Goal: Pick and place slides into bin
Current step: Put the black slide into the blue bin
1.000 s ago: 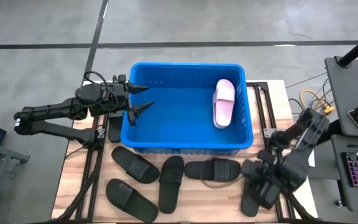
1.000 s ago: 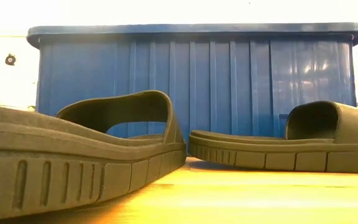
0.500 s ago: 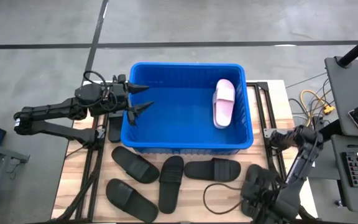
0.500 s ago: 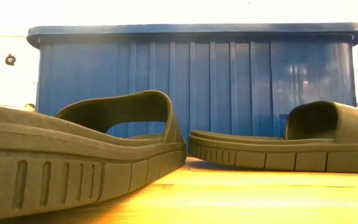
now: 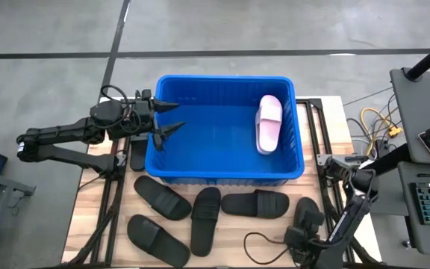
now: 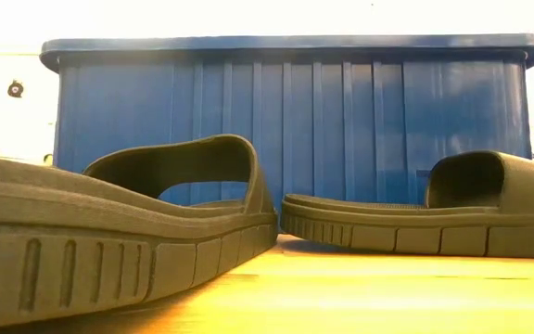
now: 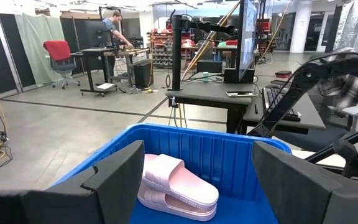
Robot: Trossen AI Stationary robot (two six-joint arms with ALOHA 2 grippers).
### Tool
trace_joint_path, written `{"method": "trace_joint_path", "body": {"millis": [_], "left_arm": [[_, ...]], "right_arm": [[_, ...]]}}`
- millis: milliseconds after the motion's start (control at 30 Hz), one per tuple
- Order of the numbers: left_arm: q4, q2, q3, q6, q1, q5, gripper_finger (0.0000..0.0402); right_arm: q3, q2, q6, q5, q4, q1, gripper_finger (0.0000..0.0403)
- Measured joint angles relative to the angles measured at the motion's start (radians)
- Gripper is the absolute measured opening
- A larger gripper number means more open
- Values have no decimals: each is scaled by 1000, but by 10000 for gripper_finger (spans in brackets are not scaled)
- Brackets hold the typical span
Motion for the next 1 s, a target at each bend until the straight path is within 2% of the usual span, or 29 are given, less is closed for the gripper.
{"method": "trace_joint_path", "body": {"millis": [167, 433, 600, 733, 933, 1000], "left_arm": [[0, 0, 0, 0, 0, 0, 283], [0, -1, 0, 0, 0, 0, 283], [0, -1, 0, 0, 0, 0, 283], [0, -1, 0, 0, 0, 0, 283], [0, -1, 0, 0, 0, 0, 283], [0, -1, 0, 0, 0, 0, 283]], "right_arm": [[0, 61, -39, -12, 0, -8, 176], [-4, 128, -135, -96, -2, -37, 175], [-14, 135, -121, -100, -4, -36, 168], [-15, 134, -121, -104, -5, -37, 134], [-18, 133, -126, -147, 10, -39, 26], [-23, 133, -102, -180, 2, -38, 16]]}}
